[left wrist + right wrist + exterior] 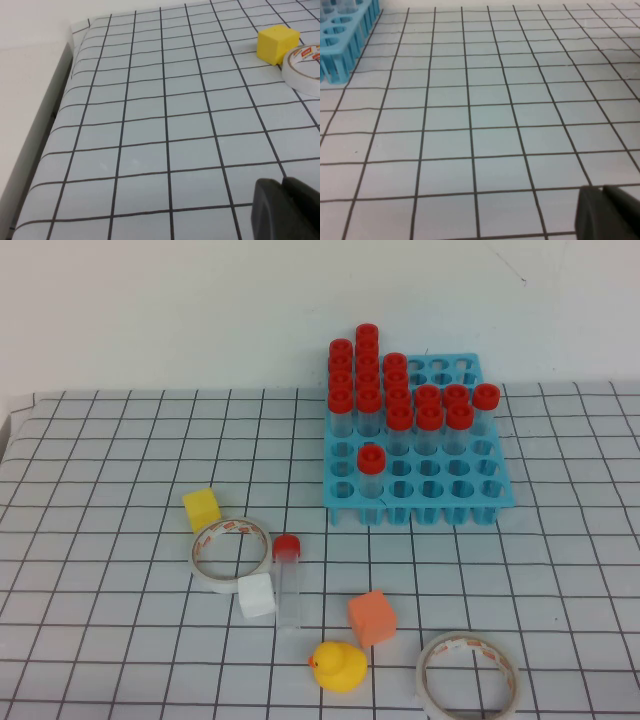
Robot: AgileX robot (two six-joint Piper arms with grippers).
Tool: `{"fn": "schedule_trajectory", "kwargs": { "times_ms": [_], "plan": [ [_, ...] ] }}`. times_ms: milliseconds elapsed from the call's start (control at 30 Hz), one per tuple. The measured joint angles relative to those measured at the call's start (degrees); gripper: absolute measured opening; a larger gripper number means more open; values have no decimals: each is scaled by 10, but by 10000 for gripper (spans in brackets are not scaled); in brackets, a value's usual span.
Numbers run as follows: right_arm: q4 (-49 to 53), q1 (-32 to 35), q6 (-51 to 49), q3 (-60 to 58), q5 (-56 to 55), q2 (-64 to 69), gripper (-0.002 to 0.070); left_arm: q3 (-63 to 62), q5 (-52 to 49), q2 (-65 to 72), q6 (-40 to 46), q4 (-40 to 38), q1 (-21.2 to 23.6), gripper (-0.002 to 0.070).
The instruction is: Place the test tubes
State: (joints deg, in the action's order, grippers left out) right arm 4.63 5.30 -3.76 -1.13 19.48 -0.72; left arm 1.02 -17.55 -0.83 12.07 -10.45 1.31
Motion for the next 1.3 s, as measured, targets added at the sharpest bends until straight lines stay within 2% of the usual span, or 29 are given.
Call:
{"fn": "schedule_trajectory", "kwargs": {
  "times_ms": [1033, 1300],
  "plan": [
    [14, 0, 0, 0, 0, 0, -1, 0, -1, 0, 1, 0, 0, -1],
    [-36, 0, 0, 0, 0, 0, -1, 0, -1, 0, 1, 0, 0, -1]
  ]
}}
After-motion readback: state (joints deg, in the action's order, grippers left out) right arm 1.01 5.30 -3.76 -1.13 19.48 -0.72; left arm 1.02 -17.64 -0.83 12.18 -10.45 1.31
